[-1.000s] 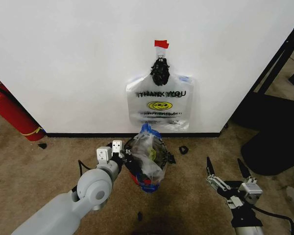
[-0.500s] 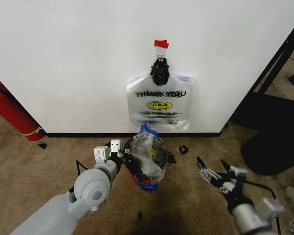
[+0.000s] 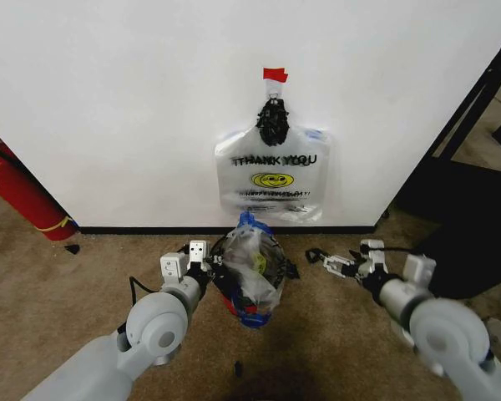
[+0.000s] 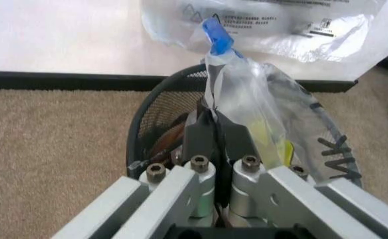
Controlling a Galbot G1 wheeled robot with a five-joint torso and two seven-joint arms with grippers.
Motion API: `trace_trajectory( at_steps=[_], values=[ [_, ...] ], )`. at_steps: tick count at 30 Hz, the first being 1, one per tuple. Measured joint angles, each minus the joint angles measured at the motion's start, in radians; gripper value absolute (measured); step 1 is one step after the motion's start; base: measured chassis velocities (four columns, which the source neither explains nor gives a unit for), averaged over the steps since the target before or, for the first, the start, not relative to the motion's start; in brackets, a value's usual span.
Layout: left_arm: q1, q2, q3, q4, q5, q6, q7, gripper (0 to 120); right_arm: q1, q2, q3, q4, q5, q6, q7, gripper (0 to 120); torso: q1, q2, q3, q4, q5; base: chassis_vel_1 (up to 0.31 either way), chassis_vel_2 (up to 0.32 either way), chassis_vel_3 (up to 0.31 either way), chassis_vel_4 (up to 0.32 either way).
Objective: Pick up the garbage bag from the wall and place it over the trash bin.
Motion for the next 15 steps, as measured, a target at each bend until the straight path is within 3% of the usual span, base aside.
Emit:
trace_trajectory(
  at_steps=[5,15],
  values=[
    [0.003,0.000,0.000,-0.002,0.022,-0.003,0.011,0,0.136,0.065,-0.130,-0.064,0.026,-0.027,0.058,100,0.000,0.000,0.000,0.0003,-0.0001,0.000,0.000,0.000,0.000],
    [0.011,-0.009,0.000,-0.003,0.042,-0.004,0.017,0,0.219,0.150,-0.299,-0.125,-0.009,-0.027,0.233,100,0.000,0.000,0.000,-0.0001,-0.0001,0.000,0.000,0.000,0.000]
  ],
)
